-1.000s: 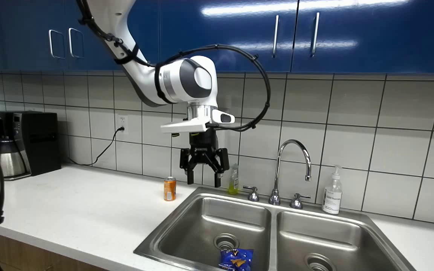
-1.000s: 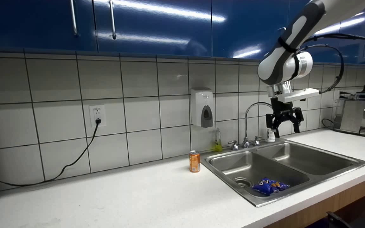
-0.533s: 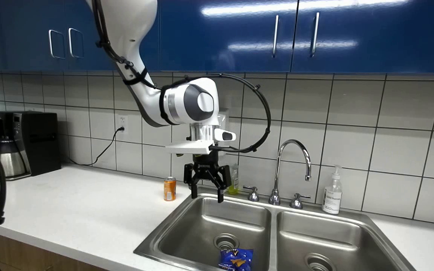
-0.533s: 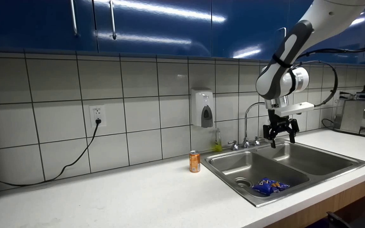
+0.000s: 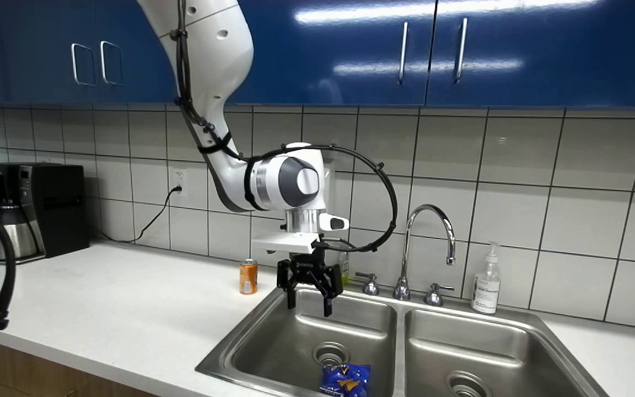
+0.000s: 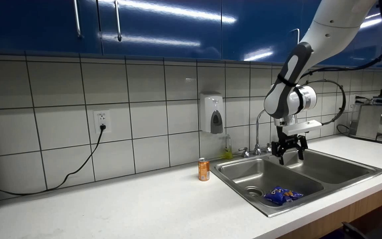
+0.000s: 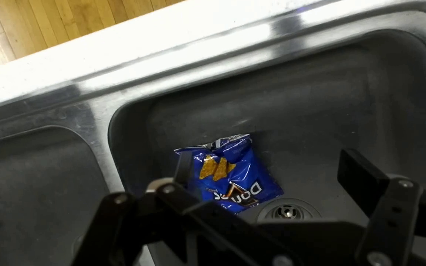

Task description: Remove the blue Doritos from the sink and put it on the counter

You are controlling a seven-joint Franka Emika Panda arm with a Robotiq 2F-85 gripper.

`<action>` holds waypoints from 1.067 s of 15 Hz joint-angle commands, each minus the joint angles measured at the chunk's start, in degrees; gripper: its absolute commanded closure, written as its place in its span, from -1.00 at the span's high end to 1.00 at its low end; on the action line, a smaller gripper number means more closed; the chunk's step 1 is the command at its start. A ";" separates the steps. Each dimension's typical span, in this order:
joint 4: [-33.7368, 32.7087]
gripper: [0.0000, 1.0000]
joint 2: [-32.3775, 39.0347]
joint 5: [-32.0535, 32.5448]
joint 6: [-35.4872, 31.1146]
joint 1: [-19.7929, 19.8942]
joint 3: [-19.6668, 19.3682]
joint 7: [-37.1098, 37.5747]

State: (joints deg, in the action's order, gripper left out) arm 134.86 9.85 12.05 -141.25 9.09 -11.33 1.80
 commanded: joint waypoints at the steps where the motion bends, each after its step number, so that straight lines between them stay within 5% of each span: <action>1: -6.15 1.00 7.29 -1.56 -1.19 0.28 -0.09 1.71; 12: -22.96 1.00 24.81 -3.95 -0.18 0.56 -1.35 3.83; 16: -21.34 1.00 24.46 -3.27 -0.87 -0.01 -1.63 2.99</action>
State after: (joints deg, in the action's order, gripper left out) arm 113.69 34.25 8.87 -142.26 9.10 -12.90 4.88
